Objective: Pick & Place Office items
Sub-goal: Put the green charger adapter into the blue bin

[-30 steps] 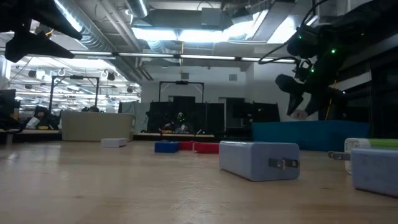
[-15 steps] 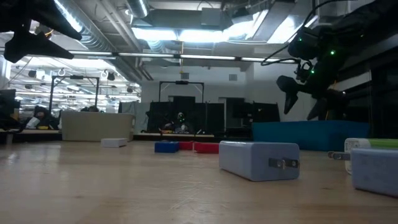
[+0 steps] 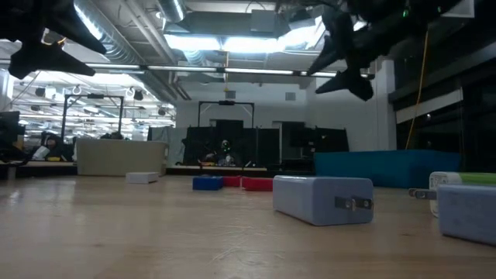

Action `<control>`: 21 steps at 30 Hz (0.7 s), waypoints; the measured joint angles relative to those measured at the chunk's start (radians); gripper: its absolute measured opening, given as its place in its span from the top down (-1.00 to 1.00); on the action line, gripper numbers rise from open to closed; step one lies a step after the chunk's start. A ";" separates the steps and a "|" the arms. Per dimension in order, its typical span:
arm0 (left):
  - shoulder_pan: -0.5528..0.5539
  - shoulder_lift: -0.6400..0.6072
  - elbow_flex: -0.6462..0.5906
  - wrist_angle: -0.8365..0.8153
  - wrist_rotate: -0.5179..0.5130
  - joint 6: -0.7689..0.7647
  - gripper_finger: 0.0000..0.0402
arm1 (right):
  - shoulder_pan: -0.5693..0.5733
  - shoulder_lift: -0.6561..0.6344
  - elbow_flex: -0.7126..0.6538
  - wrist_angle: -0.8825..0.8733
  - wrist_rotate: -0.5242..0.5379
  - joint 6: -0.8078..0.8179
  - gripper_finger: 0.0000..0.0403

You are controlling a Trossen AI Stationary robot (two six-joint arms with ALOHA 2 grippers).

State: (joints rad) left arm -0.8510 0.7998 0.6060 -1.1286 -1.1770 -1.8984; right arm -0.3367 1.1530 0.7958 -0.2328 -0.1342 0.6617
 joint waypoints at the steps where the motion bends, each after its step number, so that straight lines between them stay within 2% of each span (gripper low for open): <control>1: 0.004 0.000 0.000 0.000 0.000 0.001 -0.17 | 0.041 0.011 0.028 -0.069 0.018 -0.008 -0.04; 4: 0.012 0.000 0.000 0.001 0.000 0.008 -0.17 | 0.153 0.037 0.086 -0.251 0.037 -0.011 0.01; 10: 0.015 0.000 0.000 0.002 0.000 0.019 -0.17 | 0.367 0.046 0.106 -0.353 0.067 0.128 -0.04; 15: 0.015 0.000 0.000 0.002 0.000 0.027 -0.17 | 0.552 0.073 0.106 -0.351 0.093 0.282 -0.06; 21: 0.015 0.000 0.000 0.002 0.000 0.036 -0.17 | 0.733 0.170 0.106 -0.289 0.138 0.399 -0.07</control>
State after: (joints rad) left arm -0.8356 0.8000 0.6060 -1.1263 -1.1770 -1.8619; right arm 0.3959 1.3228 0.9016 -0.5218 0.0041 1.0605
